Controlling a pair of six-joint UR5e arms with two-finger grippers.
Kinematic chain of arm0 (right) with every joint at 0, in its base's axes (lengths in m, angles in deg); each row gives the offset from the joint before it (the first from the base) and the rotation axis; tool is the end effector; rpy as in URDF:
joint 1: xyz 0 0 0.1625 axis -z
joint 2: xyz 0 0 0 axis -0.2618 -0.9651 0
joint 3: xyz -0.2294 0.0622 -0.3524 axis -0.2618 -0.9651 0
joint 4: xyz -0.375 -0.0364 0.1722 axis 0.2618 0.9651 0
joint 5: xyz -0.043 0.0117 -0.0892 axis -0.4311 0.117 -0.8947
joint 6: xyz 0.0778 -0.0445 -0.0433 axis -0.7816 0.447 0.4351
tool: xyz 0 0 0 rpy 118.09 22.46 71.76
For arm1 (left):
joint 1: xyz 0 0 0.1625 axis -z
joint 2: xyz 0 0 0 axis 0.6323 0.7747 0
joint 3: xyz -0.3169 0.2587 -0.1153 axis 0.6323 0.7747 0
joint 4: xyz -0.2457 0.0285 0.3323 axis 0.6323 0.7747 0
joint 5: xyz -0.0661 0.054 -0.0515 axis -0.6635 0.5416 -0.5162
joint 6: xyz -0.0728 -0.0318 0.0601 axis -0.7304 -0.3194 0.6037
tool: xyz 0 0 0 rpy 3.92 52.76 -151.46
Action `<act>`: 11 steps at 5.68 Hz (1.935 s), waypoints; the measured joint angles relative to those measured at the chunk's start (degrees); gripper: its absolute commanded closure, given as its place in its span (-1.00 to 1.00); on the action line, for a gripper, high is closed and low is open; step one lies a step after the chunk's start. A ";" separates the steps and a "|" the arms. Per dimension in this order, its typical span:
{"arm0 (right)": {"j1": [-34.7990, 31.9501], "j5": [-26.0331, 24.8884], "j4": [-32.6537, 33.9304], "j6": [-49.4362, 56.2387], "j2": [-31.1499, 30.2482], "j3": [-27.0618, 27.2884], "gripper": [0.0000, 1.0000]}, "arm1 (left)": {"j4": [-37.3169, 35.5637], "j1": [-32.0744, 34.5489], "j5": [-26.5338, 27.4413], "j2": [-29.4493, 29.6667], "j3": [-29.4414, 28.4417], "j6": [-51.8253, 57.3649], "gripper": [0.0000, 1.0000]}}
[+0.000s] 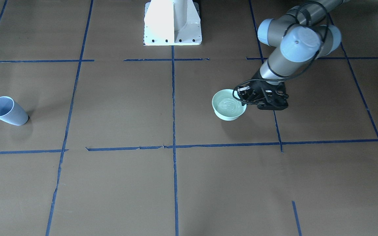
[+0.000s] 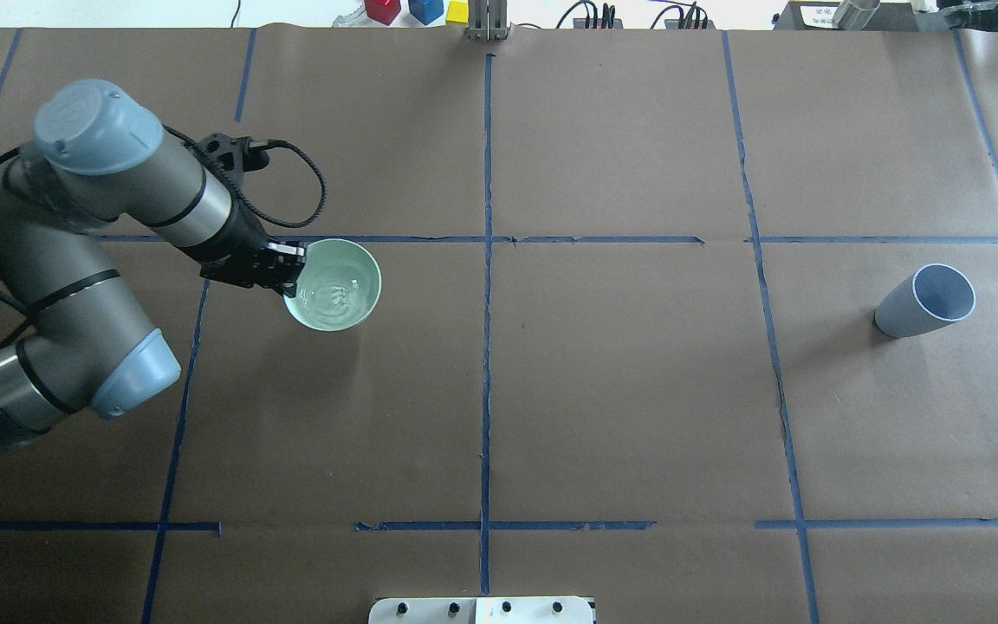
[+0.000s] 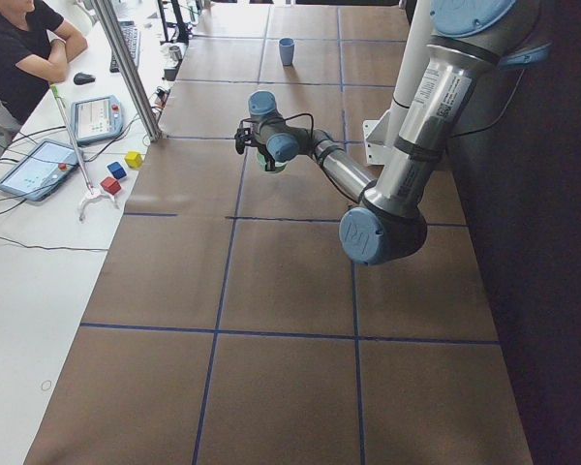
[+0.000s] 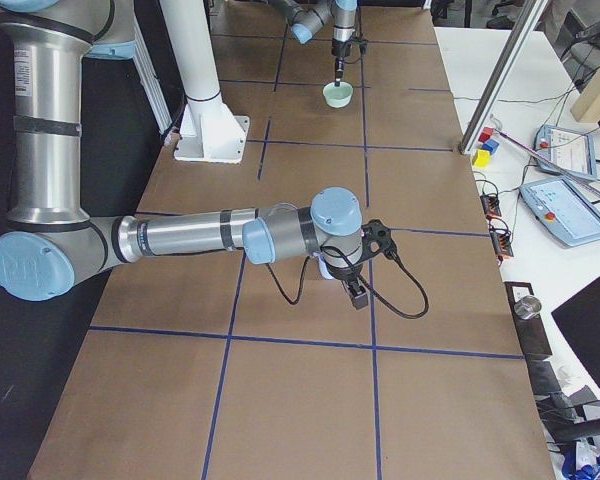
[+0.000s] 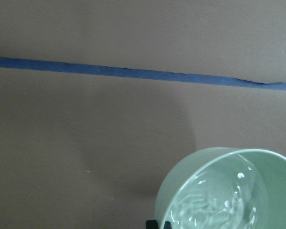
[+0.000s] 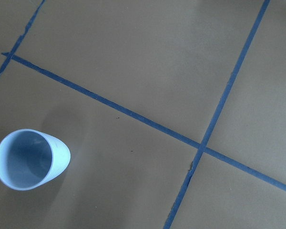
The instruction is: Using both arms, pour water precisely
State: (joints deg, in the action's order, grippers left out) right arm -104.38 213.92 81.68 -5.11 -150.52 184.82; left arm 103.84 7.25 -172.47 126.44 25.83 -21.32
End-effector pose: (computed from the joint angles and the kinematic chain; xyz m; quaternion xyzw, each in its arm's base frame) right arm 0.0539 -0.4701 0.5675 0.1714 -0.3783 -0.1687 0.8939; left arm 0.3715 -0.4962 0.3481 -0.0045 0.4692 0.0071 0.8830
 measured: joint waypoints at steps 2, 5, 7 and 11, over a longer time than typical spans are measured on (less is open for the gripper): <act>0.00 -0.27 0.04 -0.07 -0.30 0.71 -1.00 | -0.02 7.80 -5.08 -9.93 0.83 16.76 1.00; 0.00 -0.61 0.05 -0.12 -0.59 1.52 -1.00 | -0.52 18.19 -10.82 -16.89 -5.19 38.05 1.00; 0.00 -0.62 0.14 -0.17 -0.80 1.85 -1.00 | -0.22 19.33 -11.93 -16.92 -9.48 40.76 1.00; 0.00 -0.62 0.17 -0.42 -0.73 1.90 -1.00 | 4.33 19.01 -12.01 -16.27 -16.00 40.95 -0.22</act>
State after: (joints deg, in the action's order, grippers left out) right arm -104.39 213.30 81.85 -5.53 -151.25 186.72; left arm 108.17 26.26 -184.47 110.16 9.83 19.63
